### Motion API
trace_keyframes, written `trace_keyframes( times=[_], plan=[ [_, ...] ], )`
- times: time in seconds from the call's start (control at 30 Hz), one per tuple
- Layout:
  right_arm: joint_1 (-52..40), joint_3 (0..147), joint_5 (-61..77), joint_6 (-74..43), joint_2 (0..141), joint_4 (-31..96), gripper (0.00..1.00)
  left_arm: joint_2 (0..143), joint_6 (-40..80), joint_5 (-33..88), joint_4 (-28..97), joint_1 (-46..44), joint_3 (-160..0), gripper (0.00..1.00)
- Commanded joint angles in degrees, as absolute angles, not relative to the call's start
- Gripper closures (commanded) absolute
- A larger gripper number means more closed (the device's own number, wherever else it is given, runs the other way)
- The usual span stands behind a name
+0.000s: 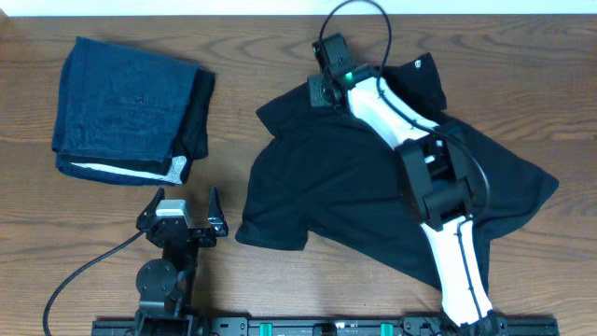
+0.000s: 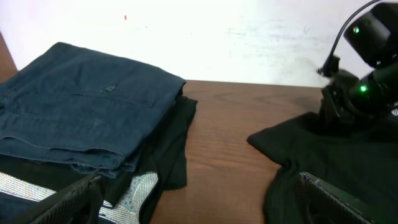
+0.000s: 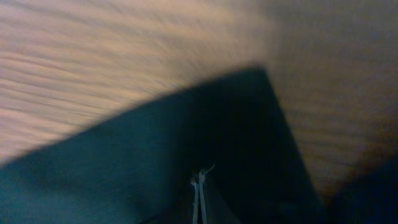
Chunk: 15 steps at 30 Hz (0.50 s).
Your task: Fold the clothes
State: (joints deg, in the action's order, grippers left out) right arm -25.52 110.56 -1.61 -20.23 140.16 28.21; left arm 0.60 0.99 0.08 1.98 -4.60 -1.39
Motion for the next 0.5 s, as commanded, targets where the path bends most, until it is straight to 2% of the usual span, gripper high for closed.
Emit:
trace_keyframes(
  times=[0.0, 0.1, 0.23, 0.47],
  plan=[
    [-25.6, 110.2, -4.1, -21.9, 143.7, 28.1, 0.99, 0.2, 0.0, -0.5, 4.1, -4.6, -0.2, 0.02],
    [-26.0, 110.2, -1.5, -22.3, 146.6, 26.9, 0.99, 0.2, 0.0, -0.5, 4.1, -4.6, -0.2, 0.02],
    [-27.2, 110.2, 8.4, -22.1, 150.4, 22.6, 0.99, 0.2, 0.0, -0.5, 4.1, -4.6, -0.2, 0.02],
    [-30.2, 110.3, 12.3, -11.2, 152.7, 17.0, 0.99, 0.2, 0.0, -0.5, 4.1, -4.6, -0.2, 0.02]
  ],
)
